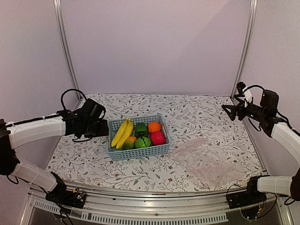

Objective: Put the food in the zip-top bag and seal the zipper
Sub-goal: Move the bin to the center of the board.

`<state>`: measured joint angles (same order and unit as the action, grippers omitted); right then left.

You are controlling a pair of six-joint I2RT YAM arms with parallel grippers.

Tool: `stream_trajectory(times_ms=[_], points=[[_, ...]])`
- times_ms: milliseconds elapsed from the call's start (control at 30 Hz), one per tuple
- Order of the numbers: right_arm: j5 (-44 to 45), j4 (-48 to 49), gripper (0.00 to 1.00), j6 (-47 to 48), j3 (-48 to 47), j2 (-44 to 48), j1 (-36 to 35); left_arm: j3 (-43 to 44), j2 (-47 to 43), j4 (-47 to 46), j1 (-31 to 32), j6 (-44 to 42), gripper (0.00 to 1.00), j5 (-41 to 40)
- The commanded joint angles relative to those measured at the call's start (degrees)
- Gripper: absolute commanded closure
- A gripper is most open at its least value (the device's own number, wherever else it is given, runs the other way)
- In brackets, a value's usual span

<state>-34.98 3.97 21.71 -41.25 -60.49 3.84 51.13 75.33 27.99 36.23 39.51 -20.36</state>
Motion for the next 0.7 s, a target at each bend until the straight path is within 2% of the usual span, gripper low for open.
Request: stream_trajectory(times_ms=[0, 200, 500, 667], points=[[-1.71, -1.64, 0.01, 1.2, 0.12, -0.1, 0.29, -2.92, 1.92, 2.87, 0.43, 6.3, 0.47, 1.74], [-2.62, -2.12, 0.01, 1.64, 0.03, 0.19, 0.31, -4.82, 3.15, 0.26, 0.52, 7.71, 0.6, 4.19], [-3.37, -2.91, 0.01, 2.17, -0.32, 0.45, 0.34, -3.32, 8.36, -1.81, 0.64, 7.99, 0.64, 7.33], [-3.85, -3.09, 0.01, 2.19, -0.32, 0.54, 0.29, -1.2, 10.83, -2.3, 0.82, 7.68, 0.75, 8.04]])
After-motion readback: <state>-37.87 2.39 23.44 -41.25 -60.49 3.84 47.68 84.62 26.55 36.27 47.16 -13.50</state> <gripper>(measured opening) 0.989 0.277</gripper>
